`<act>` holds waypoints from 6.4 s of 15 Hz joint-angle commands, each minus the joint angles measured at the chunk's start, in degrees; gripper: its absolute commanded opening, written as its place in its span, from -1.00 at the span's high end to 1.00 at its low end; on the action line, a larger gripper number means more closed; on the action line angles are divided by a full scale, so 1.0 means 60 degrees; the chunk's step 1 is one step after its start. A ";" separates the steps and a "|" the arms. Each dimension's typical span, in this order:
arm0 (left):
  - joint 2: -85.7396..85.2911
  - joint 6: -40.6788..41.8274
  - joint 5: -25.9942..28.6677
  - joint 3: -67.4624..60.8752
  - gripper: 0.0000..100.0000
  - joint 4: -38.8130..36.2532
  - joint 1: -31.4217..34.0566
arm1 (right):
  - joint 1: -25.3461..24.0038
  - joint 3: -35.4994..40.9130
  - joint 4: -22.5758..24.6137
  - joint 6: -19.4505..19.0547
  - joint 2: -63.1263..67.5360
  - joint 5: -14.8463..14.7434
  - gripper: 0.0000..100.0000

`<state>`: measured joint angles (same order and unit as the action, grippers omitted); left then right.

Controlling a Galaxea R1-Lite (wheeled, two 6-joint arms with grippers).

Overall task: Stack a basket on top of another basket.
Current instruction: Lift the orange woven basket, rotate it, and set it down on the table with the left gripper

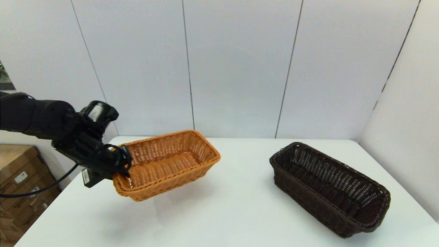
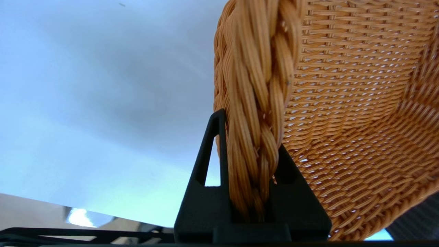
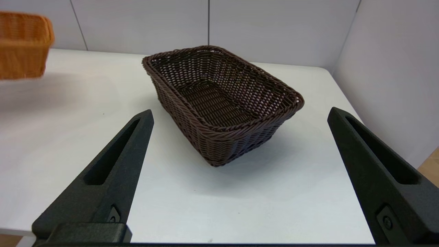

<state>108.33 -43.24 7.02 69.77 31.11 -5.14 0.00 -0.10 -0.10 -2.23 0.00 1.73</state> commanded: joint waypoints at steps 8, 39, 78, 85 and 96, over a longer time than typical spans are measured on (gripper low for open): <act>-0.0110 0.2929 0.2287 -0.0847 1.00 0.0000 -0.0300 | 0.0000 0.0002 0.0002 -0.0009 0.0000 0.0004 -1.00; 0.2820 0.3208 0.2272 0.0574 1.00 -0.1333 -0.2893 | 0.0000 0.0002 0.0002 -0.0009 0.0000 0.0004 -1.00; 0.3230 0.2197 0.2170 0.0823 1.00 -0.1831 -0.2849 | 0.0000 0.0002 0.0002 -0.0009 0.0000 0.0004 -1.00; 0.3376 0.2226 0.2170 0.0823 1.00 -0.1831 -0.2863 | 0.0000 0.0002 0.0002 -0.0009 0.0000 0.0004 -1.00; 0.3332 0.2212 0.2155 0.0823 1.00 -0.1831 -0.2863 | 0.0000 0.0002 0.0002 -0.0009 0.0000 0.0004 -1.00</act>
<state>128.45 -29.76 19.85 74.72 20.00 -22.32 0.00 -0.10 -0.10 -2.23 0.00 1.71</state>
